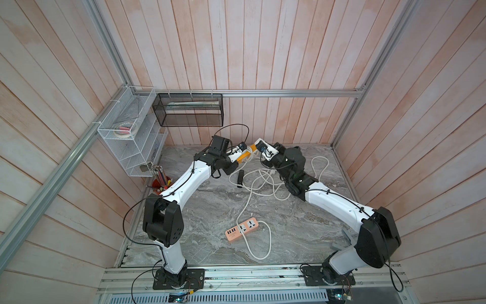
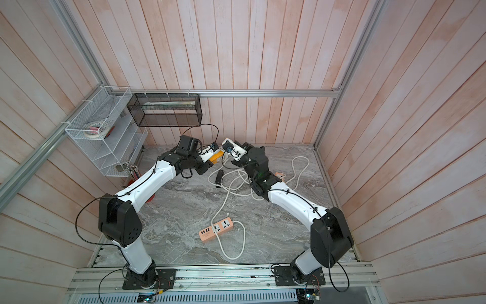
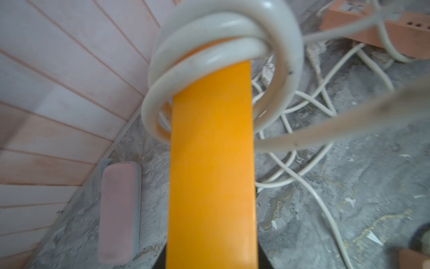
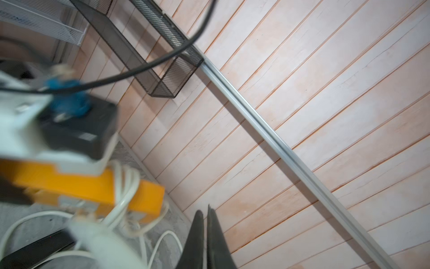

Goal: Wrap the cord around the power strip
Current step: Wrap the power cord around the power strip.

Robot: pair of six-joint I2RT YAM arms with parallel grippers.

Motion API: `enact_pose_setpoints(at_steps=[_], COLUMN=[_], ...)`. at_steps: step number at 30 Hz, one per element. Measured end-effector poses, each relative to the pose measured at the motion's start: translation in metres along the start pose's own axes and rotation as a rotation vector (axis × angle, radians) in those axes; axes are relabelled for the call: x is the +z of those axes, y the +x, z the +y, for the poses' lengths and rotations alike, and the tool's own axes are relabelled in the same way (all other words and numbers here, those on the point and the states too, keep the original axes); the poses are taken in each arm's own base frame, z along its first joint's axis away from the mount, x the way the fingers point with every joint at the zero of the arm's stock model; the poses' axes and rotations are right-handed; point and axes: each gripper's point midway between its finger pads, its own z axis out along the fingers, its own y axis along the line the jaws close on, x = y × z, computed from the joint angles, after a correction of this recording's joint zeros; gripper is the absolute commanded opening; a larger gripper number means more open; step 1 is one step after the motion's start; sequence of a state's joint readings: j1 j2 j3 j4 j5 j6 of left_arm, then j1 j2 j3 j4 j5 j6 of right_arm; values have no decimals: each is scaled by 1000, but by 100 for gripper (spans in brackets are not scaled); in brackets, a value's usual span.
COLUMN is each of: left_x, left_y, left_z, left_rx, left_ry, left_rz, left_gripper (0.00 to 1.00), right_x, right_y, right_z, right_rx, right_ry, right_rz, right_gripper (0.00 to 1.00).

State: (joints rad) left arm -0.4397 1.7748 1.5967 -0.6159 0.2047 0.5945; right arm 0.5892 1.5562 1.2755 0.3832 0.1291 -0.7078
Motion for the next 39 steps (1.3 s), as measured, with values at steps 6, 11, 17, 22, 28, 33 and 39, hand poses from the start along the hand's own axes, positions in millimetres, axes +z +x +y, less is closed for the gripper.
enact_pose_setpoints(at_steps=[6,11,17,22,28,33,39], left_x=[-35,-59,-77,-114,-148,-152,-156], left_y=[-24,-47,-57,-76,-98,-108,-120], left_z=[-51,-71,-95,-125,-129,-124,-116], left_rx=[107,117,93,130,142,109,59], left_ry=[175,284,431,531,535,517,492], left_rz=[-151,-277,-357,-450,-559,-582,-605], left_gripper=[0,0,0,0,0,0,0], right_x=[45,77,77,80,93,111,136], right_y=[8,20,22,50,79,74,75], right_z=[-28,1,19,20,49,58,68], right_rx=[24,124,384,543,695,762,835], right_ry=[-103,-396,-641,-627,-545,-443,-300], right_rz=[17,-2,-92,-106,-83,-125,-154], right_gripper=[0,5,27,37,46,49,51])
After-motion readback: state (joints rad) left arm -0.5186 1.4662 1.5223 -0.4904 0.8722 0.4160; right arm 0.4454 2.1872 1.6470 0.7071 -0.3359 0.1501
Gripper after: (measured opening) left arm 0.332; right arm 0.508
